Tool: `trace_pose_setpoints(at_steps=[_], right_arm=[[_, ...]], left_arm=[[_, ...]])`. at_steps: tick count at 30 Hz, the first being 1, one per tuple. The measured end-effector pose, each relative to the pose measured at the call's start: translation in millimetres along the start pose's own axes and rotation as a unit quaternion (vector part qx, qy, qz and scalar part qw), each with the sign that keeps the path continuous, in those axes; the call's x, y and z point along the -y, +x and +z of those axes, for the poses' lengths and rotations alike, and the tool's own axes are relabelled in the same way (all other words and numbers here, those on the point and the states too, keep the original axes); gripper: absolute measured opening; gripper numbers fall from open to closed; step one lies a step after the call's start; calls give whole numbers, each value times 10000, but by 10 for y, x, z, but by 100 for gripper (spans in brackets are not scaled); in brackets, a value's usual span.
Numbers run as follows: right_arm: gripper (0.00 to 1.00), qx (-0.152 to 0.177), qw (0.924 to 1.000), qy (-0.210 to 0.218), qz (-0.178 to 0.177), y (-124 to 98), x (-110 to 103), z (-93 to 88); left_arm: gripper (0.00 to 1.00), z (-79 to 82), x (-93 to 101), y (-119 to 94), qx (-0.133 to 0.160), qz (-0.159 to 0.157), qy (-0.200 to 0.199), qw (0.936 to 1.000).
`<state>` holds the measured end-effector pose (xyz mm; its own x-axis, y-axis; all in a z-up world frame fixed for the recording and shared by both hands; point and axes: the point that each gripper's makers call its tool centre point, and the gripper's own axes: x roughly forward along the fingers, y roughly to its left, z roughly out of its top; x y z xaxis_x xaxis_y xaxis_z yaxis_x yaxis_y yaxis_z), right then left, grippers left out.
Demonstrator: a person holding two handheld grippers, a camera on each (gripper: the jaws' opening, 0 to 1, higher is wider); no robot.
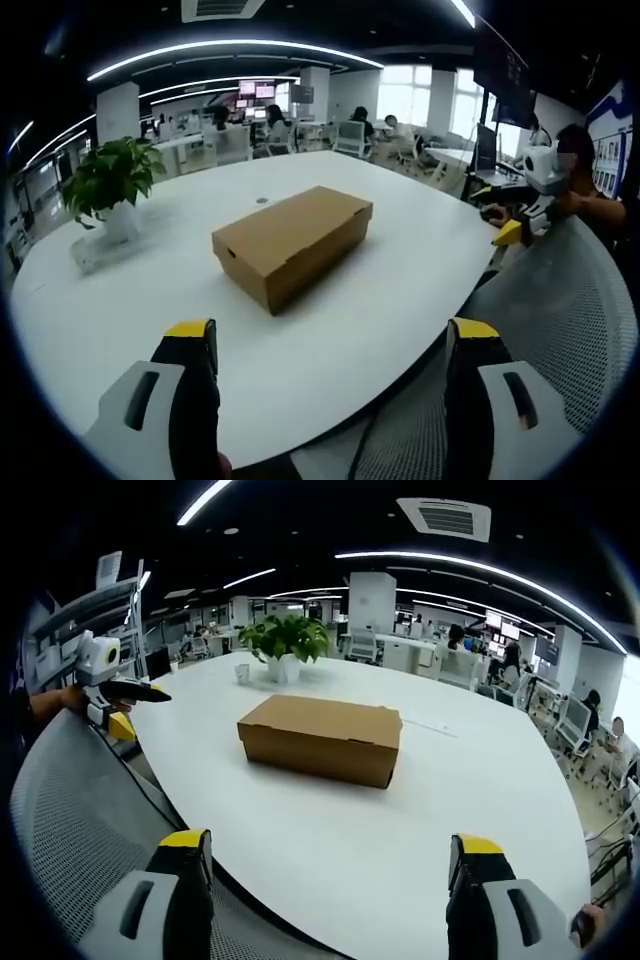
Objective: Operate the shoe box by opening the lid, removing the specified soft item, and placing it in the target area until the item is outside and the box remains undamaged.
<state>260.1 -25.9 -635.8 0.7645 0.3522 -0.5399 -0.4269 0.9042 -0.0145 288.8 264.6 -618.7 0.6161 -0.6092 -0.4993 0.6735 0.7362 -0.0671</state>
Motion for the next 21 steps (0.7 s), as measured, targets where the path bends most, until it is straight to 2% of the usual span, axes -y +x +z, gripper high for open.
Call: trace_pose_setpoints(at_steps=[21], right_arm=[[97, -49, 10000, 3, 9, 12, -9, -17]], left_arm=[[91, -5, 0, 1, -14, -12, -7, 10000]])
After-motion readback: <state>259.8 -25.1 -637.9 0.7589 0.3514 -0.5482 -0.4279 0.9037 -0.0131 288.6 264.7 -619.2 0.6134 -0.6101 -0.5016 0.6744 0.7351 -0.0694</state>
